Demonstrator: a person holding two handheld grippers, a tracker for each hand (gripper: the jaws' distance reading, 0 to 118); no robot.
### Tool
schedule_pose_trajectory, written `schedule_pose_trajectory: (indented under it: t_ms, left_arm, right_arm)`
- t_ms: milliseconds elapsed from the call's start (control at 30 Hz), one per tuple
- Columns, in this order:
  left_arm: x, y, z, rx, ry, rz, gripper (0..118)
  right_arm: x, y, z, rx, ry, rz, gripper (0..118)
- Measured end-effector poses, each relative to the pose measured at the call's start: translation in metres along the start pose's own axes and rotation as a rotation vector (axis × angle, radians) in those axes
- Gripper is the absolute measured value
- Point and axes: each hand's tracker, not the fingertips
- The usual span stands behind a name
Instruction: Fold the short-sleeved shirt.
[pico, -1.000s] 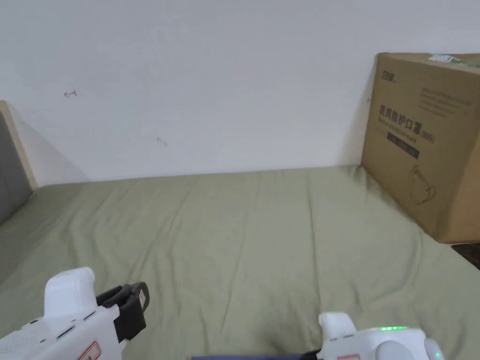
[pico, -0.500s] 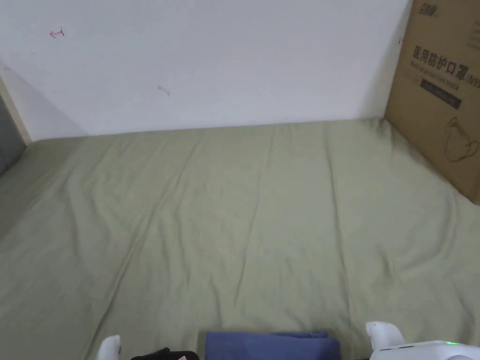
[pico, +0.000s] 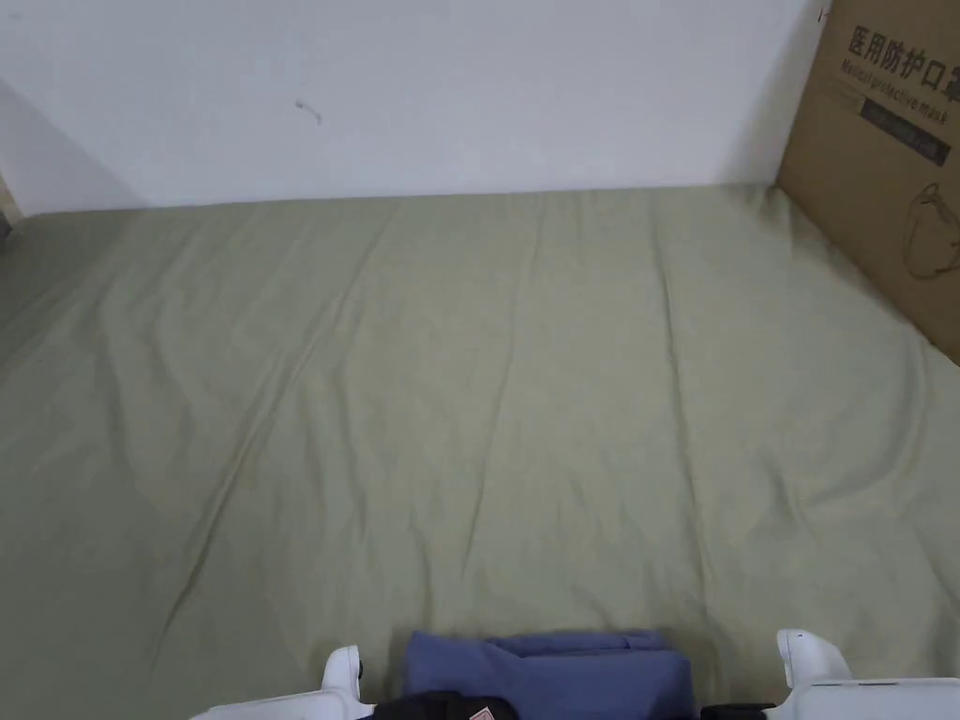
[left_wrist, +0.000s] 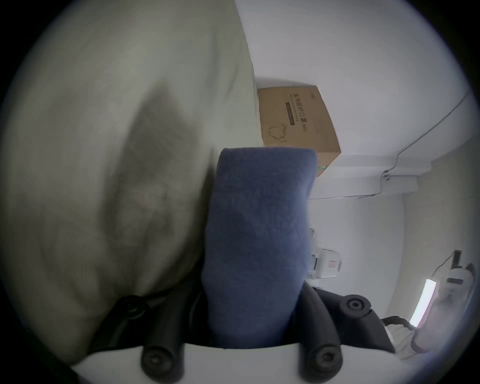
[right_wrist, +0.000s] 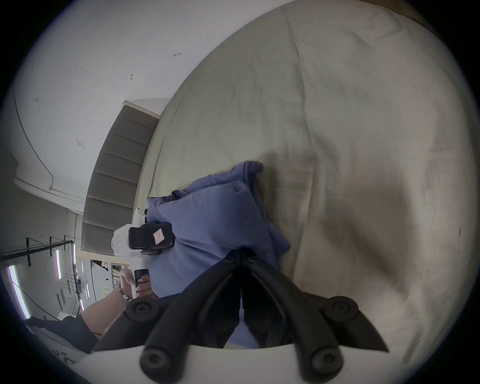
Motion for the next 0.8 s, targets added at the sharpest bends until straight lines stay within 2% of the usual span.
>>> schedule_pose_trajectory:
  t_ms: [33, 67, 100, 167, 233, 333, 400, 500, 600, 733, 767, 800]
  left_arm:
    - [0.003, 0.0, 0.001, 0.0, 0.048, 0.033, 18]
    - [0.011, 0.0, 0.004, 0.007, 0.032, 0.067, 18]
    - [0.021, 0.0, 0.006, 0.01, 0.049, 0.054, 18]
    - [0.047, -0.005, 0.022, 0.026, 0.1, -0.042, 18]
    - [0.069, -0.004, 0.049, 0.051, 0.098, -0.085, 18]
    - [0.094, 0.005, 0.11, 0.086, 0.188, -0.163, 19]
    - [0.1, 0.011, 0.158, 0.119, 0.269, -0.17, 19]
    - [0.097, 0.026, 0.237, 0.173, 0.417, -0.162, 19]
    - [0.091, 0.04, 0.308, 0.225, 0.552, -0.128, 19]
    - [0.085, 0.055, 0.382, 0.261, 0.74, -0.118, 19]
    - [0.084, 0.057, 0.397, 0.27, 0.769, -0.098, 21]
    - [0.084, 0.059, 0.408, 0.289, 0.8, -0.07, 35]
  right_arm:
    - [0.0, -0.001, 0.0, 0.005, 0.006, -0.005, 1]
    - [-0.002, -0.003, 0.001, 0.01, 0.006, -0.012, 1]
    - [-0.008, -0.002, 0.004, 0.02, -0.003, -0.005, 1]
    - [-0.026, -0.007, 0.017, 0.076, -0.041, 0.084, 1]
    - [-0.05, -0.012, 0.035, 0.103, -0.068, 0.138, 1]
    - [-0.084, -0.023, 0.065, 0.152, -0.042, 0.16, 1]
    - [-0.101, -0.028, 0.08, 0.18, -0.003, 0.164, 1]
    - [-0.123, -0.035, 0.093, 0.19, 0.002, 0.168, 1]
    - [-0.132, -0.039, 0.095, 0.182, -0.029, 0.19, 1]
    - [-0.135, -0.043, 0.09, 0.166, -0.117, 0.222, 1]
    - [-0.134, -0.042, 0.087, 0.161, -0.115, 0.215, 1]
    - [-0.134, -0.043, 0.085, 0.153, -0.117, 0.208, 1]
